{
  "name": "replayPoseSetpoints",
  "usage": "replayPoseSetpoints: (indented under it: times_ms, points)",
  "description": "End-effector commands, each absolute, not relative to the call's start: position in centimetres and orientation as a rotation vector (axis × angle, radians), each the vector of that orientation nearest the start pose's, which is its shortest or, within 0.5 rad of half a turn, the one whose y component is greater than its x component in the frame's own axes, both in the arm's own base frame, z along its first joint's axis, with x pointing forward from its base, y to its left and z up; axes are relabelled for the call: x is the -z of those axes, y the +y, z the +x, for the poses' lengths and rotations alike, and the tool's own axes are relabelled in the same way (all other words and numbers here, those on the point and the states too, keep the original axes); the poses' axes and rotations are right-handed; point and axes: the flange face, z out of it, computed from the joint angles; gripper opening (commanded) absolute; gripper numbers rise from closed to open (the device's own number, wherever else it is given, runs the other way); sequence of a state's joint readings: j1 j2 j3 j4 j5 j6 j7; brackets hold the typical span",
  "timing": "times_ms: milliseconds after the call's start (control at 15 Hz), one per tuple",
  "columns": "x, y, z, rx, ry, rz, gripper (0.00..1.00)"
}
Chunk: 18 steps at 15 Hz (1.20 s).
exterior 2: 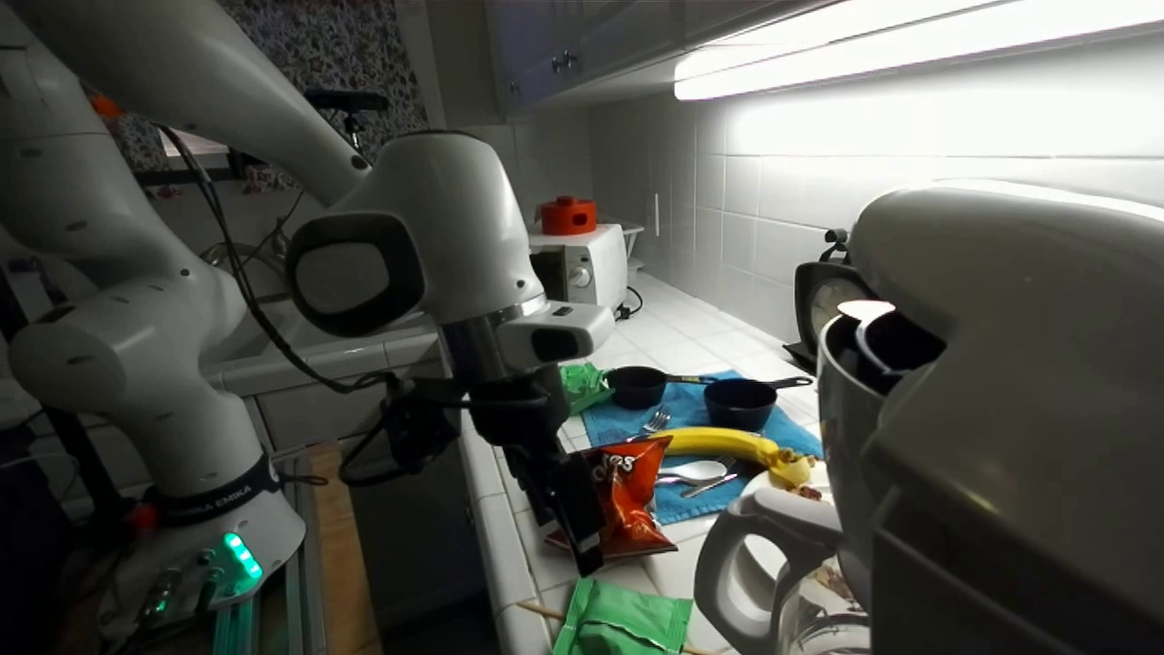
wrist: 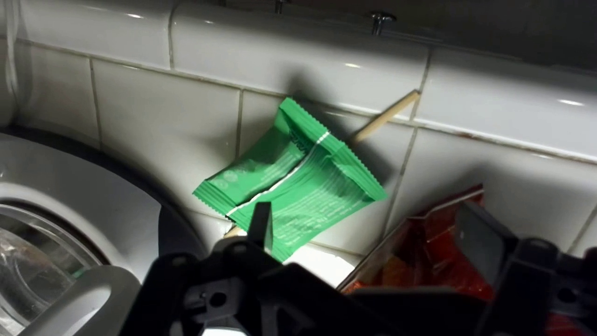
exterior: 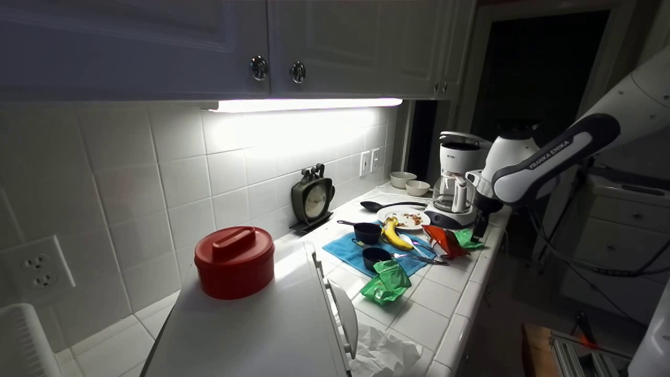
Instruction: Move all the small green packets to the left edge of the blue towel and move the doritos to the right edge of the towel
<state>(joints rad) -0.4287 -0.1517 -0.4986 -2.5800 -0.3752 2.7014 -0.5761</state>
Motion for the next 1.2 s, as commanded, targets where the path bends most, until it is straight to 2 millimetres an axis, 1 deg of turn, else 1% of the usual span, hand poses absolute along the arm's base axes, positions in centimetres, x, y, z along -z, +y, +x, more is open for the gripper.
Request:
replayPoseSetpoints:
  times_ms: [0,267,533,867,1133]
  points:
    - [-32.1,-36.6,28.4,0.200,-0.042,-3.430,1.00]
    - [-31.1,-37.0,29.1,0.216,-0.171,-3.425,1.00]
    - [-30.3,-37.8,29.6,0.213,-0.257,-3.415,1.00]
    - [-29.3,-39.5,29.4,0.184,-0.247,-3.418,1.00]
    - [-28.0,-39.7,29.9,0.208,-0.238,-3.420,1.00]
